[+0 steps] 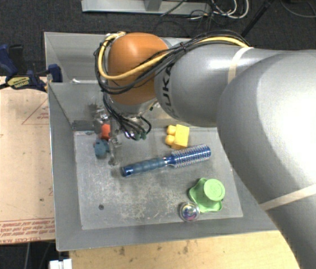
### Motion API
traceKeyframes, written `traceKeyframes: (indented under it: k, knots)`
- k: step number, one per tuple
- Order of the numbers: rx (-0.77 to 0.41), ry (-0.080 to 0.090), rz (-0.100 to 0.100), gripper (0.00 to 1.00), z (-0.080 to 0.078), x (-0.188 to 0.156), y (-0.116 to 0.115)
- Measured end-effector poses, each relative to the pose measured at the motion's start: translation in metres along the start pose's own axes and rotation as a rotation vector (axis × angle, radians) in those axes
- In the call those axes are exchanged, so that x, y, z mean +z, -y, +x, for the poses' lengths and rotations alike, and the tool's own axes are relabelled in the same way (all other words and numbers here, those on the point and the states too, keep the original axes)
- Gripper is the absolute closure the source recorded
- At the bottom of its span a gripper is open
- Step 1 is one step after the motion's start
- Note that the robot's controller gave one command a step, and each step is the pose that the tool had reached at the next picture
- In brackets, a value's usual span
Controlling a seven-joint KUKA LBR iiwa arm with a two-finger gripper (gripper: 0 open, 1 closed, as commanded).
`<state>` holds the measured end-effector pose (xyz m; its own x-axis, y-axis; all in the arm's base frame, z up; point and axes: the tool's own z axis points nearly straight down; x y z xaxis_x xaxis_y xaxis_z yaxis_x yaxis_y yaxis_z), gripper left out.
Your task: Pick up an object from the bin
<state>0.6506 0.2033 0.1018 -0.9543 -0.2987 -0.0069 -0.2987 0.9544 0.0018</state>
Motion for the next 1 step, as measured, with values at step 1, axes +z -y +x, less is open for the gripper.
traceKeyframes:
  k: [1]
  knots:
    - [0.044, -0.005, 0.001, 0.00, 0.0066, -0.0012, 0.0188]
